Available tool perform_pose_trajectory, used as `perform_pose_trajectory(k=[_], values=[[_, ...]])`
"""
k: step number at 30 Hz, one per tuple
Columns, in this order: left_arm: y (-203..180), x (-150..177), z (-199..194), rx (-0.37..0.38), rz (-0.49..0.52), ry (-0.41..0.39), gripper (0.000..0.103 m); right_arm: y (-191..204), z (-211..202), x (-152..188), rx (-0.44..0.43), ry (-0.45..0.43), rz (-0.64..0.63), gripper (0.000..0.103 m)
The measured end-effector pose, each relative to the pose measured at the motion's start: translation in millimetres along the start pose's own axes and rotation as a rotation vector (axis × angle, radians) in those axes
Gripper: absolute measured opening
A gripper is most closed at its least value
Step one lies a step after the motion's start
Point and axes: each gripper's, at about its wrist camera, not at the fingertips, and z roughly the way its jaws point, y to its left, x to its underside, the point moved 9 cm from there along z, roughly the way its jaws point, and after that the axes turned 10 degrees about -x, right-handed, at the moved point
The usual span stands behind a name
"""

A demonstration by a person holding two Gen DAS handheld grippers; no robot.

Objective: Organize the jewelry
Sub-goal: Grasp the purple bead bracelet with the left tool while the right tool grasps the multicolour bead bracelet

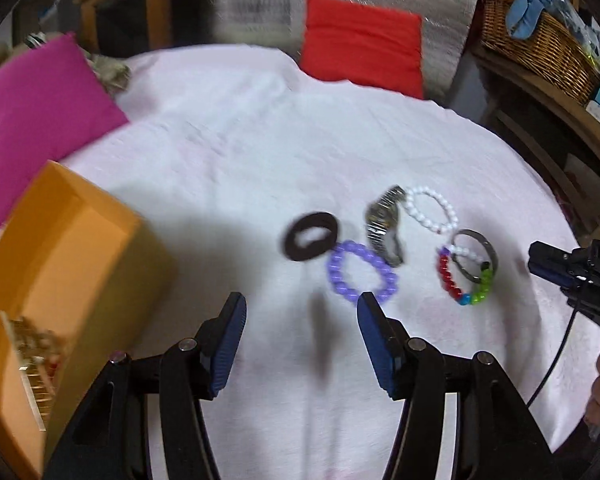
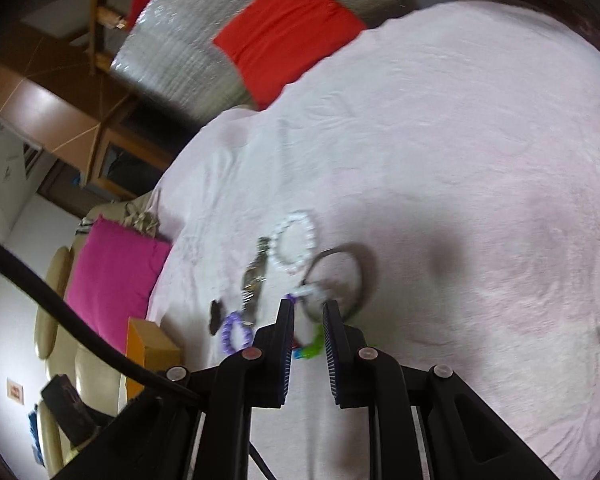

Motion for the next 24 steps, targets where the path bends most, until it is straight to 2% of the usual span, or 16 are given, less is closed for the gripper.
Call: perform_pose_trajectory(k=[6,10,11,16,24], values=[[-18,0,19,0.02,0.036,0.041,0.056,-24,7,-12,0.012,0.014,0.057,0.025],[-28,3,30,0.036,0.063,0.068,0.036,-20,21,-10,-0.024,0.053,0.064,0.025],[-31,3,32,0.038,0.073,0.069,0.035,-18,24,-9,-0.033,0.061,0.064,0.025],[-35,1,32,0.058,0.072,0.063,0.035,-10,35,3,-0.044,0.113,0.065,0.025],[-40,6,39,0.087,0.058,0.094,0.036,-16,54,27,0.0,0.171,0.107,0.025]])
